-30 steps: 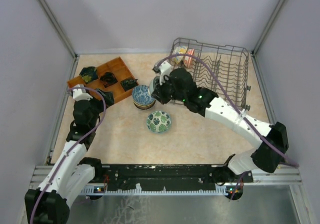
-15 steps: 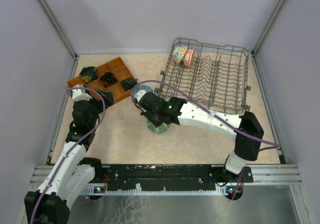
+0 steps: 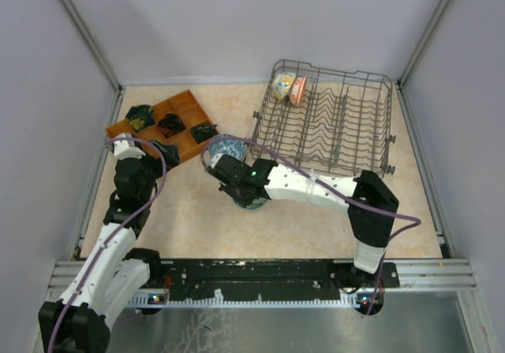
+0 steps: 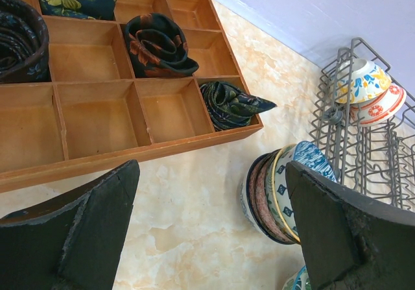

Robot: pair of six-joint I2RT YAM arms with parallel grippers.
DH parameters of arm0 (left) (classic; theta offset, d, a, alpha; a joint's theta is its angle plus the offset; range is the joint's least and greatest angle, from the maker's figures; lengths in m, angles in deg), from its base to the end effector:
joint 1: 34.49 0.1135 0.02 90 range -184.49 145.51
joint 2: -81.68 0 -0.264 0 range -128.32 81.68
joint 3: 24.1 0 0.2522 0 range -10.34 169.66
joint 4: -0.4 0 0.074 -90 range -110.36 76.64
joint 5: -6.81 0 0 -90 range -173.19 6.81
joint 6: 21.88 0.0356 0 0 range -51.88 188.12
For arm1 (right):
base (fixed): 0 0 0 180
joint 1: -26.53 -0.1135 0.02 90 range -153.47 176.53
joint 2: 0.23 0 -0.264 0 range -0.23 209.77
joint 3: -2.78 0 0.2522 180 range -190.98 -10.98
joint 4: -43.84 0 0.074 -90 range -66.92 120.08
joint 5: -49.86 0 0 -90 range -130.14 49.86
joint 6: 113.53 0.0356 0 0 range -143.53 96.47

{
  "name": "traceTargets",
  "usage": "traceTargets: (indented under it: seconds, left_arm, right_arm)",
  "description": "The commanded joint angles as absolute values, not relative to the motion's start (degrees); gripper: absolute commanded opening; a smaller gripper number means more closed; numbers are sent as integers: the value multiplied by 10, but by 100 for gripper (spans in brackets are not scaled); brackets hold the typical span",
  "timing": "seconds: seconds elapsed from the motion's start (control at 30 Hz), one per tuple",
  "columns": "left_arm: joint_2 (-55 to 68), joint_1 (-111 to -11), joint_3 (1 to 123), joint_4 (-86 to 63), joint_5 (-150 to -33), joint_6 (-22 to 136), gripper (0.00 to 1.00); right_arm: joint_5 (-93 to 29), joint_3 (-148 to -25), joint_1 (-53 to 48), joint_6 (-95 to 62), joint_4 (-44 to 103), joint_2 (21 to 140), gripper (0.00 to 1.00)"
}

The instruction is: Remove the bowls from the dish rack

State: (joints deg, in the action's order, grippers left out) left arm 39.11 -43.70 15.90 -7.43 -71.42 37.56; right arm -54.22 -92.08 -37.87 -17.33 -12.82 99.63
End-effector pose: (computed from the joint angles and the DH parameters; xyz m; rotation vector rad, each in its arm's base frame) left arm 0.1834 -0.0224 0.2611 -0.4727 1.6951 -0.3269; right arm 0.1668 0.3281 0.2561 -1.1924 2.3088 0.1172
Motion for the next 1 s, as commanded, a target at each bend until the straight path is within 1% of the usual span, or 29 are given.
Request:
traceTargets:
  seconds: [0.0,0.7,0.77,0.93,0.97]
  left_arm:
    - [399,-433,174,-76,-707,384,99]
    - [406,-433,171,-78,-697,386,99]
    - [406,-433,171,-80,-696,387,99]
    - [409,-433,171,-83,-691,387,99]
    - [409,-433,171,-83,-691,387,99]
  right_arm:
    - [-552,-958,-388,-176,-116,1008,0]
    - [-564,-995,-398,-165,-134,1078,1]
    - [-565,-998,-399,-163,-136,1083,6]
    - [-570,-1002,-400,-161,-139,1082,30]
    - [-571,-1001,-400,-160,-139,1080,33]
